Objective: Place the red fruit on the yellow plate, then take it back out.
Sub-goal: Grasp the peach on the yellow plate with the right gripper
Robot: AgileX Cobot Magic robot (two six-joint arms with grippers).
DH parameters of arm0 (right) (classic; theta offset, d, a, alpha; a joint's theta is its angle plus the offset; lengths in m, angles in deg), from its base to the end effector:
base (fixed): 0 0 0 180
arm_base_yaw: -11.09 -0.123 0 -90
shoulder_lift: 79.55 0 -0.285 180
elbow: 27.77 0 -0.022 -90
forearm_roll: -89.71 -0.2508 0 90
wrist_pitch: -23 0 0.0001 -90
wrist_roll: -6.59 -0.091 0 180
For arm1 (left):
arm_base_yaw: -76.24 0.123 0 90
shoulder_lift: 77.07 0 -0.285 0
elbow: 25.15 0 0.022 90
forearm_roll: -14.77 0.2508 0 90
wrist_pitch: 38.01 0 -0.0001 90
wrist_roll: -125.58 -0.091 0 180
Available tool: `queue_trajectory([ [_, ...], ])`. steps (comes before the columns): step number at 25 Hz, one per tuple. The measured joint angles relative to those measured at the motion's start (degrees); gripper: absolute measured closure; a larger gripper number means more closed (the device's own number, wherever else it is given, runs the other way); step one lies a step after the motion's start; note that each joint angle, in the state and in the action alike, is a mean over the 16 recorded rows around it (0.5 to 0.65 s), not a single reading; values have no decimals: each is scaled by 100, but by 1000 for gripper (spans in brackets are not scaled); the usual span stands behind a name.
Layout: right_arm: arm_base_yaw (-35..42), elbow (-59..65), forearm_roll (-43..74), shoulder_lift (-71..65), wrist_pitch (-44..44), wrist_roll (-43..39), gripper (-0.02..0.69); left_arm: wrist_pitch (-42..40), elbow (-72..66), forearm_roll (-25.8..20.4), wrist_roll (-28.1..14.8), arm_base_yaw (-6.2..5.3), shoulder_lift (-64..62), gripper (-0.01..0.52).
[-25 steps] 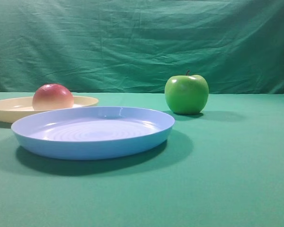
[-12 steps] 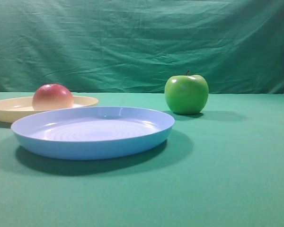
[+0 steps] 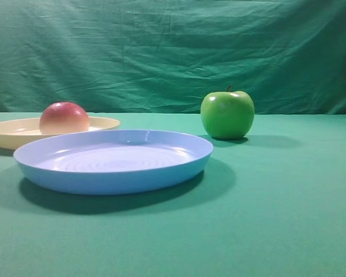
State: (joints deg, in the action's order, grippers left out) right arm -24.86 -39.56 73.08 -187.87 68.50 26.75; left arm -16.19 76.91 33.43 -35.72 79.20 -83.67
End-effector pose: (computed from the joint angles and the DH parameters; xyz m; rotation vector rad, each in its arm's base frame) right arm 0.3109 0.2484 0.3178 -1.0217 2.2686 0.4603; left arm 0.0509 0.0135 0.1776 -0.1517 1.8318 0.1299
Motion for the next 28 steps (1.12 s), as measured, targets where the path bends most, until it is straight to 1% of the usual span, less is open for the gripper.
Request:
queue_trajectory([
  [3, -92, -593, -70, -703, -65, 139, 622, 0, 0, 0, 0, 0, 0, 514],
  [6, -200, -1120, -157, -1331, -163, 289, 552, 0, 0, 0, 0, 0, 0, 514],
  [8, -270, -1422, -232, -1694, -263, 377, 484, 0, 0, 0, 0, 0, 0, 514],
  [15, -463, -2099, -487, -2558, -706, 656, 202, 0, 0, 0, 0, 0, 0, 514],
  [19, -530, -2232, -608, -2828, -968, 766, 74, 0, 0, 0, 0, 0, 0, 514],
  [21, -546, -2250, -651, -2934, -1091, 794, 32, 0, 0, 0, 0, 0, 0, 514],
  [23, -553, -2256, -683, -3031, -1190, 815, 8, 0, 0, 0, 0, 0, 0, 514],
  [28, -563, -2259, -767, -3241, -1326, 892, -5, 0, 0, 0, 0, 0, 0, 514],
])
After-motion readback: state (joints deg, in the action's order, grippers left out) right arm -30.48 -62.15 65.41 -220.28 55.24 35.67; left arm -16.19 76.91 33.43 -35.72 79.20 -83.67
